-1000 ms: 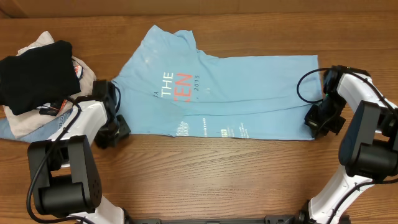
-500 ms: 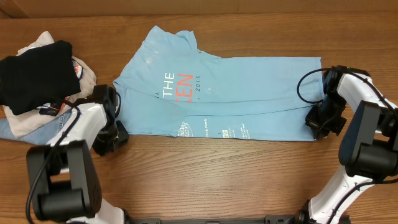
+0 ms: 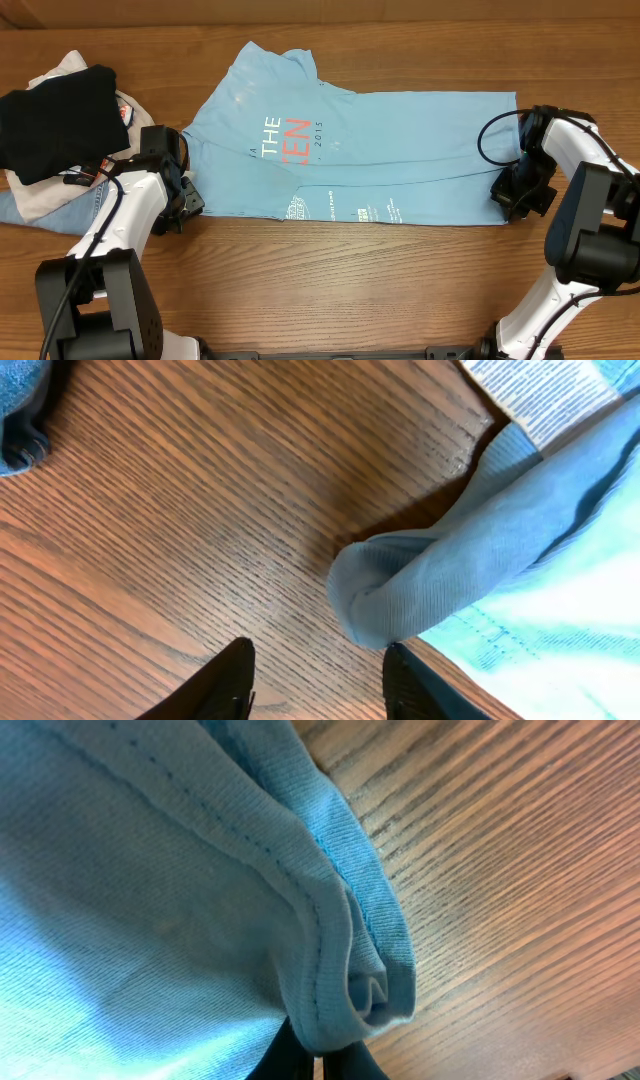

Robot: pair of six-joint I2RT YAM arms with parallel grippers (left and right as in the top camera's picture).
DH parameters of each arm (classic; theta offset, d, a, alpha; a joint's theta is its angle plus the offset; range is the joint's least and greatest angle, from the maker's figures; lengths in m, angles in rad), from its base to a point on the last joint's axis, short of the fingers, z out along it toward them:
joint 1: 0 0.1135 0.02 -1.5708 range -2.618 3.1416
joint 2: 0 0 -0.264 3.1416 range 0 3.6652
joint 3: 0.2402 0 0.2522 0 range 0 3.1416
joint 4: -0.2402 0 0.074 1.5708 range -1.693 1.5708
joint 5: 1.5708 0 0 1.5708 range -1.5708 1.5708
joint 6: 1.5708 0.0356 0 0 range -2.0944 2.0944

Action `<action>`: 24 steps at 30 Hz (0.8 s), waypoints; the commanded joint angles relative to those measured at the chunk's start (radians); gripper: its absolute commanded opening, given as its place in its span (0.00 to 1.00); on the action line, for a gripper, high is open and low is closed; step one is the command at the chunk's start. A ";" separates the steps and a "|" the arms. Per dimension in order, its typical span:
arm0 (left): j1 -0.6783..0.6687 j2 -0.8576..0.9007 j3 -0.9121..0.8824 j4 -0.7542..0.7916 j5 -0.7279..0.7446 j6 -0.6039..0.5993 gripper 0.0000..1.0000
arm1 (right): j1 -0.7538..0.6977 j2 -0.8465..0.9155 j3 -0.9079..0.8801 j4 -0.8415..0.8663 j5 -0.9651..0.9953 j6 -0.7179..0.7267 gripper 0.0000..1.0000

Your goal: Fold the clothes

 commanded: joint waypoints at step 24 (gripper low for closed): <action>0.004 0.006 -0.092 0.176 -0.306 0.129 0.04 | -0.006 0.004 -0.003 0.019 0.015 0.008 0.04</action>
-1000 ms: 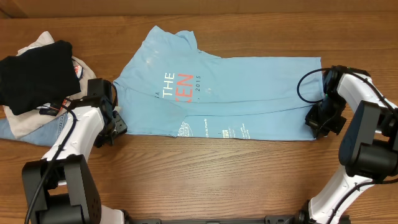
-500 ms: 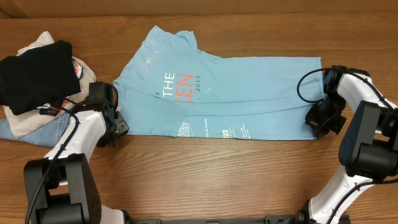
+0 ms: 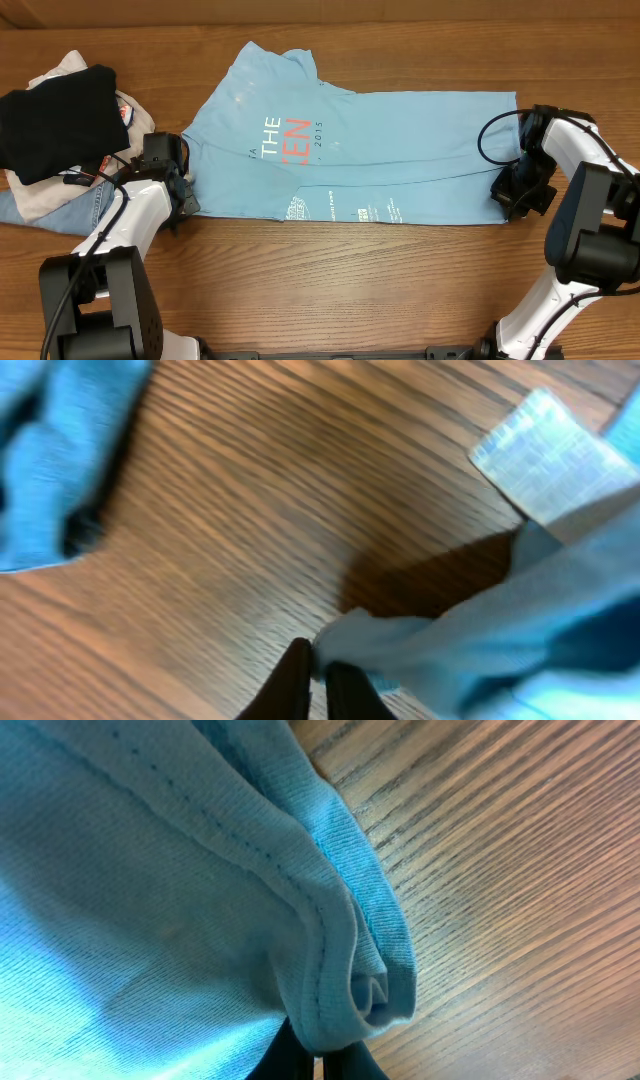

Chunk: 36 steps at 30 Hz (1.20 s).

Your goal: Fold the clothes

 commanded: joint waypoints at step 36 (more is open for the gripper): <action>0.004 -0.066 0.025 -0.280 -0.180 -0.219 0.58 | -0.006 -0.158 0.001 -0.146 0.037 0.003 0.44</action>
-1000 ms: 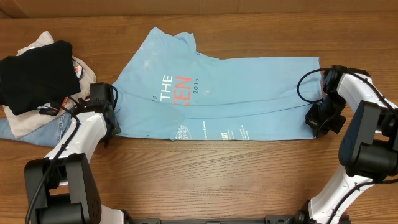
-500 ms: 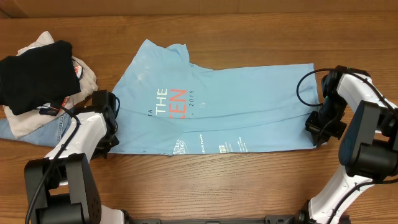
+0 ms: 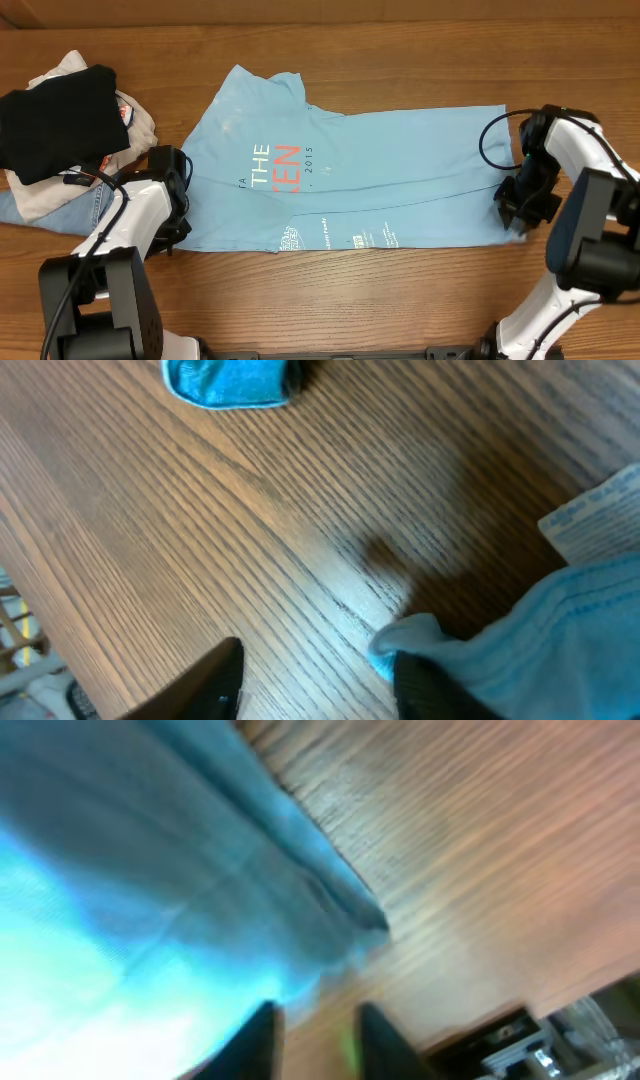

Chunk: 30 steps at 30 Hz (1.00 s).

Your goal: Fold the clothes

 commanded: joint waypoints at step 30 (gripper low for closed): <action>-0.074 -0.061 0.391 0.338 0.686 0.450 0.95 | 0.064 -0.161 0.161 0.429 -0.376 -0.198 0.81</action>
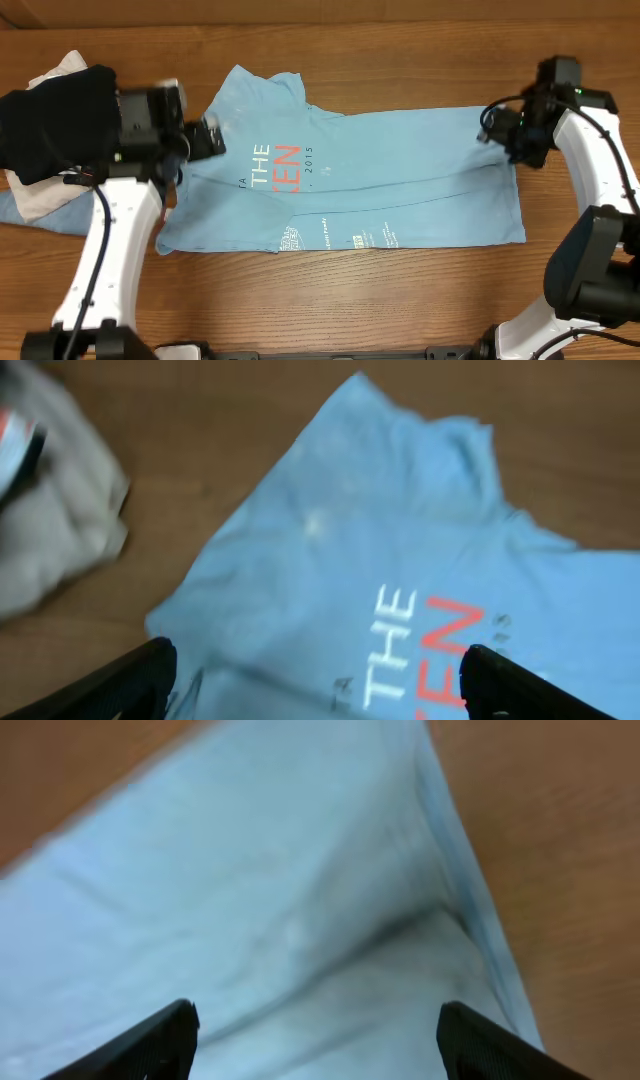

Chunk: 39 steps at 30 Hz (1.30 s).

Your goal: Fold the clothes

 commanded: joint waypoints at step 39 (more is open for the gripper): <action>-0.001 0.862 0.623 0.065 0.179 0.136 0.80 | 0.002 -0.031 0.032 -0.018 -0.066 -0.047 0.79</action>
